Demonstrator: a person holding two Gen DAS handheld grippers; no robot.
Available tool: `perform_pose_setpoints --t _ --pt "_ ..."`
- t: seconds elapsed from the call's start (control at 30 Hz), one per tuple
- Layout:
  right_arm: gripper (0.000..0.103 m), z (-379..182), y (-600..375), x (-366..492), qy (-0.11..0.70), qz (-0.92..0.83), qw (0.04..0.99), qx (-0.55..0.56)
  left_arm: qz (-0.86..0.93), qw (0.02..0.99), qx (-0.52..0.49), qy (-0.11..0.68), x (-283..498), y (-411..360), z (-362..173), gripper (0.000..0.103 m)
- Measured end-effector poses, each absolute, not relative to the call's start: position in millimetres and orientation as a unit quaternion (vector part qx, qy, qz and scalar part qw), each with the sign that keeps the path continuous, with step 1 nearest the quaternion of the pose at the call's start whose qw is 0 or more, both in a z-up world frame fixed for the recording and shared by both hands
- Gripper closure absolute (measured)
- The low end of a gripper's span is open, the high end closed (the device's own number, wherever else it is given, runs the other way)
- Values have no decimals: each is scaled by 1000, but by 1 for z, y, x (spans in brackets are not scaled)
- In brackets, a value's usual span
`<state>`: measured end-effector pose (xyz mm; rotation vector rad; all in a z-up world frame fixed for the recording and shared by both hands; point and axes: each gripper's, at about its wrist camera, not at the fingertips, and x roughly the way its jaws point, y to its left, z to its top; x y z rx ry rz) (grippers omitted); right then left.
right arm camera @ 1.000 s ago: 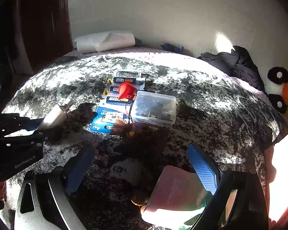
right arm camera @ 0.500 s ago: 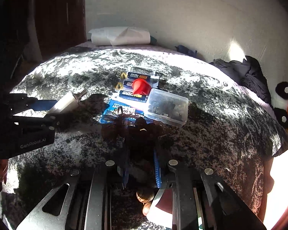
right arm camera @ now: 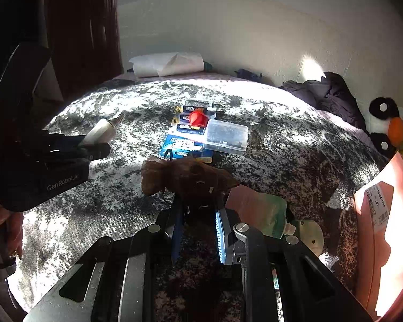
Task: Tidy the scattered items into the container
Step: 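Carry the bulb and mesh pouch with both tools over the pink box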
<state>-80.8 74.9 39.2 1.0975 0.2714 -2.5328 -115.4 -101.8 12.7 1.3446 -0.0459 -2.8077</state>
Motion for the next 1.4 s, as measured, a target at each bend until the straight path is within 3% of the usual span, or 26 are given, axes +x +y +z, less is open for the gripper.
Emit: perform_pose_setpoints --t 0.3,0.77,1.4 --pt "82 93 112 -24 45 -918 181 349 -917 4 399 0 -56 -75 51 76" --pt "82 151 215 53 5 -947 128 293 -939 -73 331 -57 12 21 106 75" --pt "81 180 409 87 -64 -966 -45 246 -914 -248 299 -119 4 244 150 75"
